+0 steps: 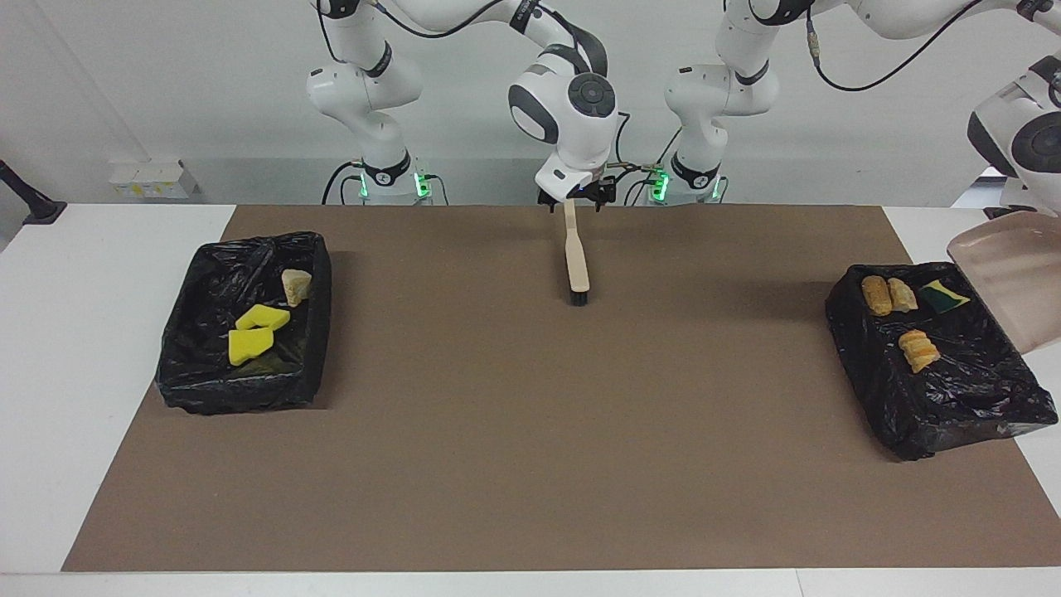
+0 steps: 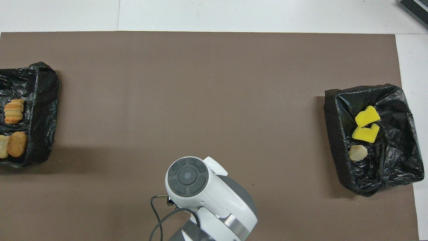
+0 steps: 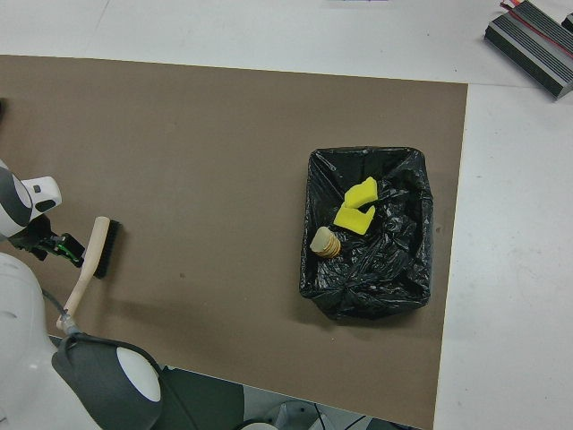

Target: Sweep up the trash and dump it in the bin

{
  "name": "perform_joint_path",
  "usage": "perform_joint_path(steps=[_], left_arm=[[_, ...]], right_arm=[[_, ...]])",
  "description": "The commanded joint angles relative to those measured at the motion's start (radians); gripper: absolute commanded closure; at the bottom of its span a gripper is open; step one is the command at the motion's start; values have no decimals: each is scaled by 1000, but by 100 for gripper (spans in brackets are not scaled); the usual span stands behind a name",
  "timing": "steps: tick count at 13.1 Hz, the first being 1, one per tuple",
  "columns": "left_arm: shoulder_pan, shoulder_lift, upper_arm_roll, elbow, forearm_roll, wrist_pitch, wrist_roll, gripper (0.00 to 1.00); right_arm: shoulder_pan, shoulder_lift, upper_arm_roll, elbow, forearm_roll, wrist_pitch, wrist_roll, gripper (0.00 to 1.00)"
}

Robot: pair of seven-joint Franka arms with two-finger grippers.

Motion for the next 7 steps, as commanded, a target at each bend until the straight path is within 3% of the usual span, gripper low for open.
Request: perform_joint_path(steps=[1,4,7], left_arm=[[-7,-17,-72,10,-2,-98,-1,100],[-7,-23,-189,9,-162,-213,-33,100],[-8,-37,-292,-5,-345,-317,-200,100]], right_arm=[[-139,-36,4,80,-16,-130,-204,0],[-244,-39,1,152,-105,-213,-372,0],[-355,-39,-2,230,-131,-258,-513,0]])
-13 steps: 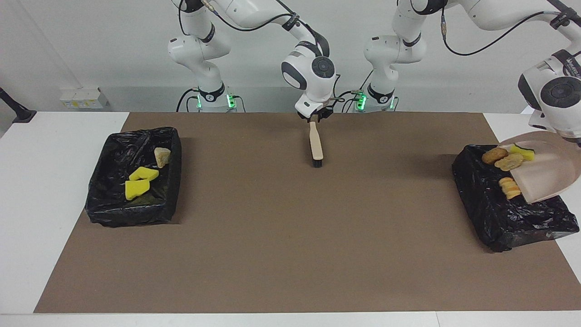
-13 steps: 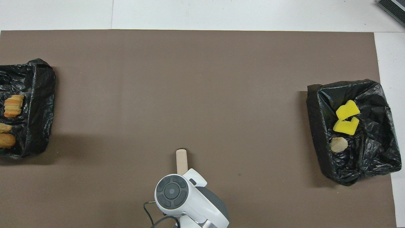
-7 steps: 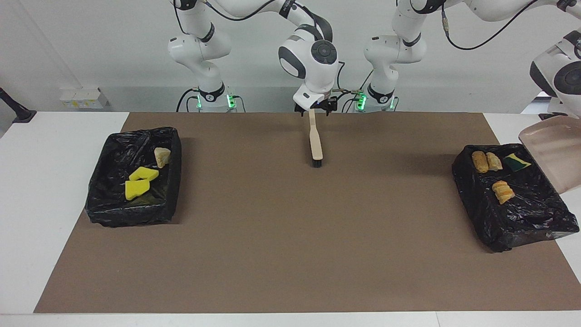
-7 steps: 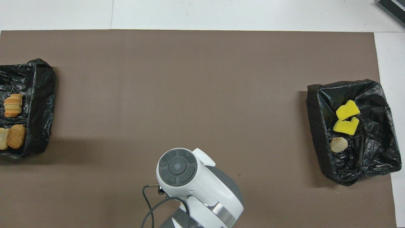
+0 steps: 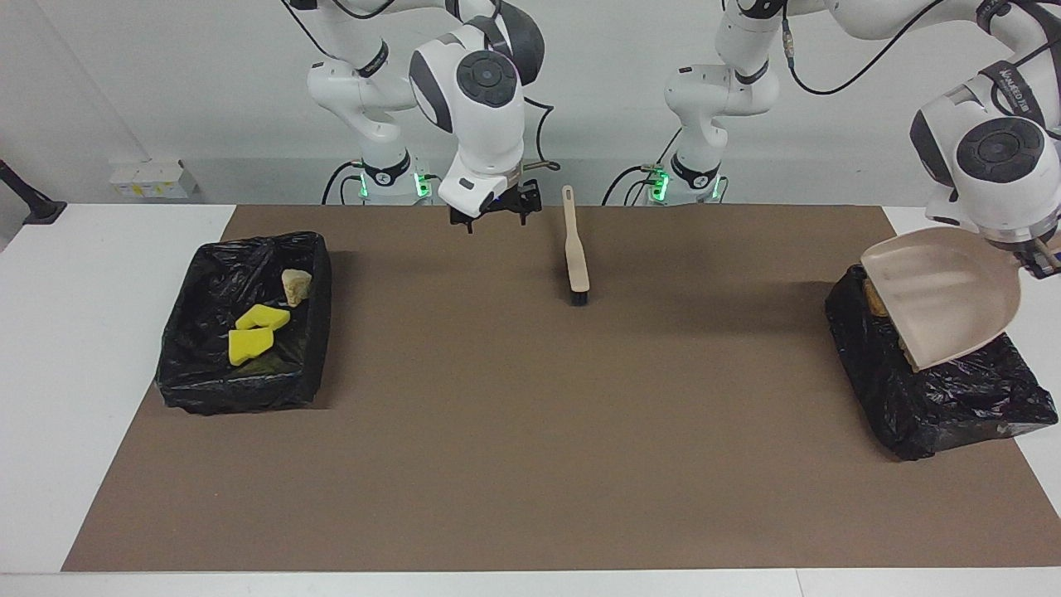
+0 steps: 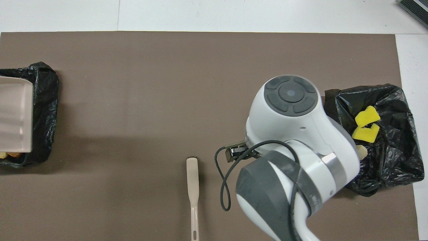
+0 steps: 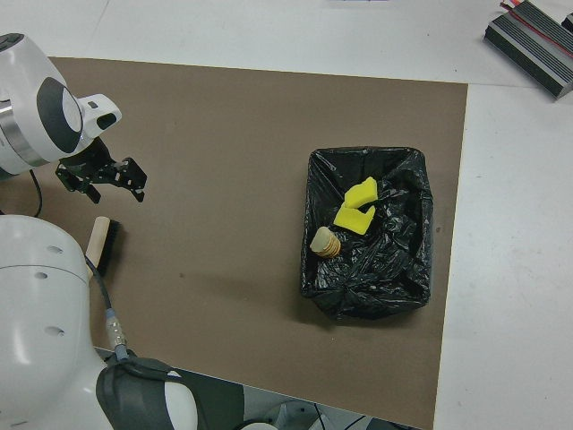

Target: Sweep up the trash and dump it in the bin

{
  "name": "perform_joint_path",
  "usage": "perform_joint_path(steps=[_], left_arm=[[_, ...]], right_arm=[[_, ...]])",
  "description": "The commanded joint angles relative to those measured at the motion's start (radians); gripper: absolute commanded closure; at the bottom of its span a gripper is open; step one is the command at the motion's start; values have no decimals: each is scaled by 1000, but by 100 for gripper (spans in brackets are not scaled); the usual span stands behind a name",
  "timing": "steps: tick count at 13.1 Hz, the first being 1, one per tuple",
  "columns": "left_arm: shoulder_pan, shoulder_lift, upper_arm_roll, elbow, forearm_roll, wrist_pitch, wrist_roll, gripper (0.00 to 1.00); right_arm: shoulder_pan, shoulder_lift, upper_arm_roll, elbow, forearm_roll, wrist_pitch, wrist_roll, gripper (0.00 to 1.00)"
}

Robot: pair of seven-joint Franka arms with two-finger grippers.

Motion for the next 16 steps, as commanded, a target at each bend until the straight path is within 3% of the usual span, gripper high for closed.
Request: perform_joint_path(steps=[1,6,10,12,14,16], left_arm=[[-2,-24,-93,-8,-111,-102,-176,100],[-3,9,-333,-9,-285,-205,-719,100],[-55,121,-472,11,-406,-188,-1250,100],[-66,169,-532,53,-434,-159,-1419,100],[-86,215,-549,104,-461,-113,-1554,100],[-121,242,-549,142,-484,-93,-1646,100]], right_arm=[[-111,3,10,55,-23,-32,-149,0],[-225,1,2,55,-24,-20,-306,0],[-243,2,-33,55,-40,21,-308,0],[-175,1,-125,55,-75,85,-306,0],[-35,-1,-327,55,-86,98,-306,0],[-34,1,-378,55,-90,136,-306,0]])
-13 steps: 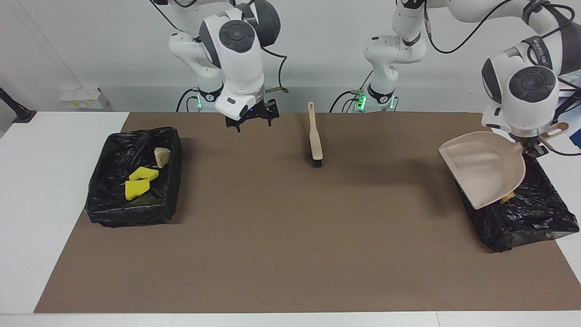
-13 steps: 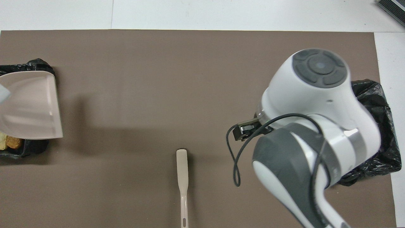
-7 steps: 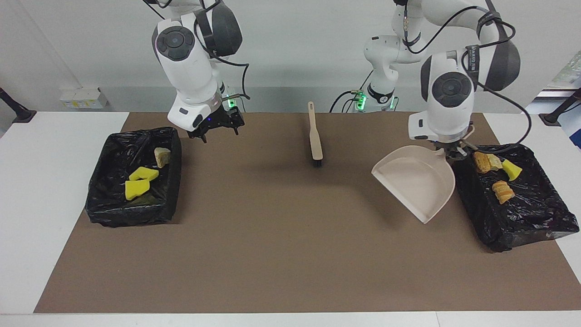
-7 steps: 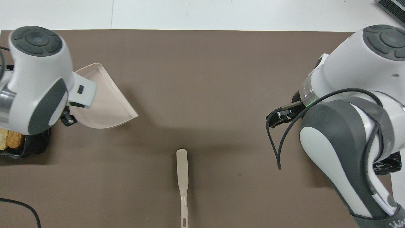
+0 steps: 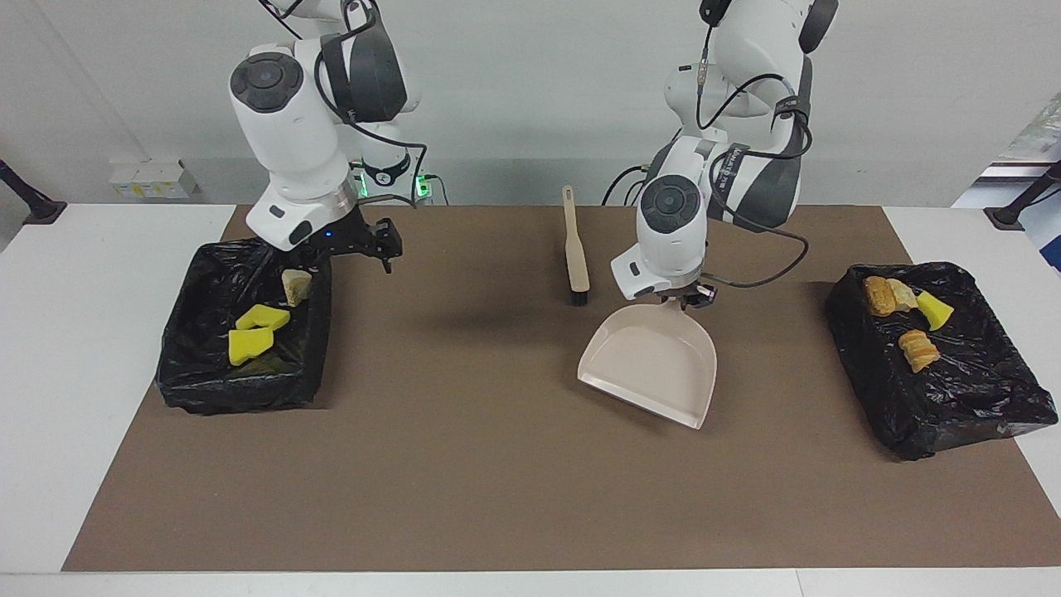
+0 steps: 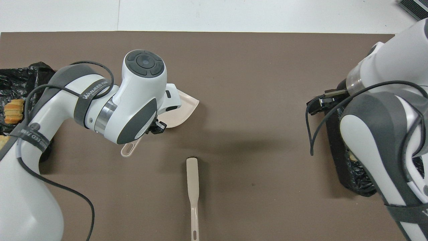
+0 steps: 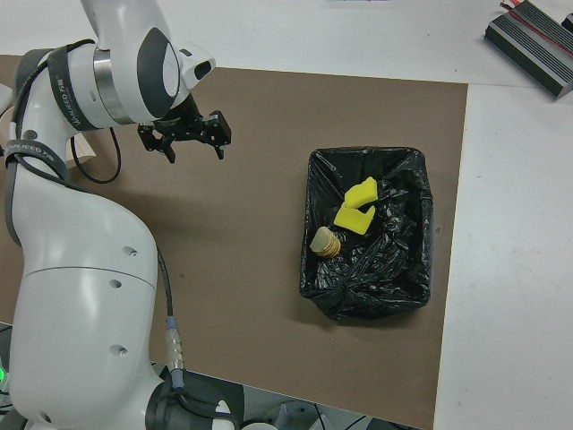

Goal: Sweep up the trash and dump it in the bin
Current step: 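Place the dustpan on the table with the left gripper and release it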

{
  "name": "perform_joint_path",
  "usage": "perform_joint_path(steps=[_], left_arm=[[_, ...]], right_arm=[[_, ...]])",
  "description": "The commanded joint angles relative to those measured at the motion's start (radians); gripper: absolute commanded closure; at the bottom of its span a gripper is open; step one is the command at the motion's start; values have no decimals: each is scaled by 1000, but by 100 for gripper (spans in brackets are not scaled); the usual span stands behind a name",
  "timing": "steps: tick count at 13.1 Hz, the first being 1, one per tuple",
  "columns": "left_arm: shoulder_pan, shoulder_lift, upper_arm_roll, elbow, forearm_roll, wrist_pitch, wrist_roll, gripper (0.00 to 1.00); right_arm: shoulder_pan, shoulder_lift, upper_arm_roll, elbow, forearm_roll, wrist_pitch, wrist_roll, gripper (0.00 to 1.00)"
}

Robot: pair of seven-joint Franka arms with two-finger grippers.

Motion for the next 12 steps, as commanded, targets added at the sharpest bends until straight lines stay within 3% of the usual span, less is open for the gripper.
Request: perform_joint_path(steps=[1,5,8,11,12], left_arm=[[-29,50,9,95,-49,26,-120,100],[-44,90,8,86,-172,264,-436,100],[-77,142,9,92,-162,289,-437,100],[-87,173,6,89,-73,344,-432,100],[-95,172,6,87,-68,344,-432,83]], right_arm=[[1,2,-65,5,-16,42,-15,0],[-2,-77,-168,-4,-2,13,-12,0],[-2,-137,-222,-16,30,-70,-2,0],[-1,-156,-247,-33,88,-96,17,0],[2,-168,-247,-42,90,-99,18,0]])
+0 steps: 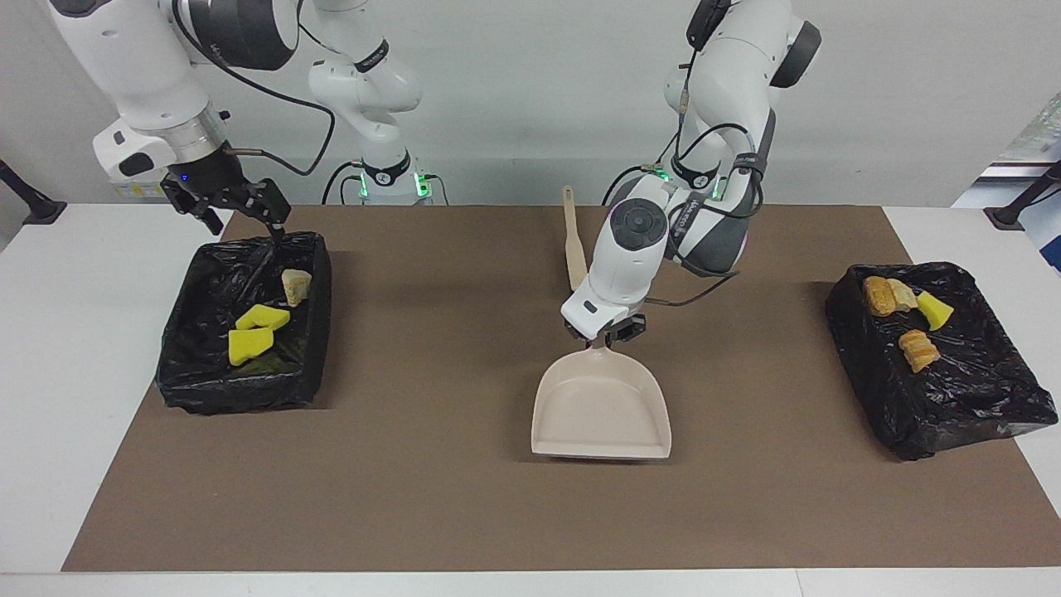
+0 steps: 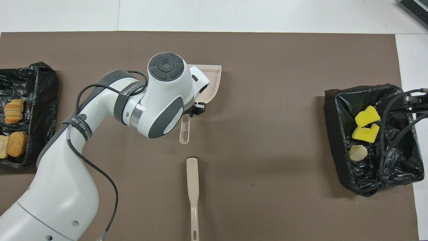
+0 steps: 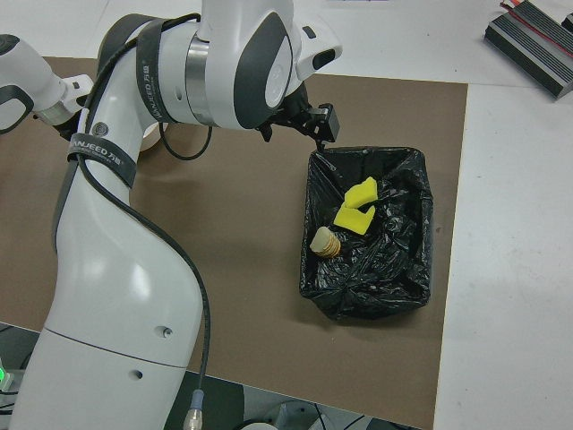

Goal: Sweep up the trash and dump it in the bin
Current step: 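Place the dustpan on the table with the left gripper and release it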

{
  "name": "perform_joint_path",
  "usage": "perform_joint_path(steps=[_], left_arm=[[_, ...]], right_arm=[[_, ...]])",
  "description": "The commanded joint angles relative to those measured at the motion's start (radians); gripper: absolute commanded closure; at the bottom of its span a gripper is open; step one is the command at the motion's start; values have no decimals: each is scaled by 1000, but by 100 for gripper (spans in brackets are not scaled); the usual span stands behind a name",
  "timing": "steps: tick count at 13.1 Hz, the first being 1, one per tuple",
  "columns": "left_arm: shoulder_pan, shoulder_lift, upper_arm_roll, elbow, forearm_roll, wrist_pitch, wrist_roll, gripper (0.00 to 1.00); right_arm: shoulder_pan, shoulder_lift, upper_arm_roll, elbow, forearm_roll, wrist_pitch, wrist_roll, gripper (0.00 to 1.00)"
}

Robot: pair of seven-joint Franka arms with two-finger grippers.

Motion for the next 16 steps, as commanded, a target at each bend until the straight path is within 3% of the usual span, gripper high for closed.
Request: perform_joint_path(steps=[1,2,3,5,10,13,16], left_arm=[[-24,16,9,25,36,6,-13,38],[-22,9,9,16,34,7,-10,9],[-18,-1,9,6,28,7,-9,0],[-6,-46,16,-9,25,-19,-13,0],[34,-324,134,-213,20,-68,2,0],[83,-538,222,-352,-61,-111,216,0],[79,-651,341,-357,-99,-229,384,0]], right_arm=[[7,-48,-6,-60,28,0,18,0],[10,-62,-6,-85,26,9,19,0],[10,-70,-6,-99,26,17,19,0],[10,-65,9,-93,22,15,15,0],[13,-51,43,-74,0,23,3,0],[13,-16,72,-33,-56,40,-37,0],[15,-5,74,-17,-47,27,-36,0]])
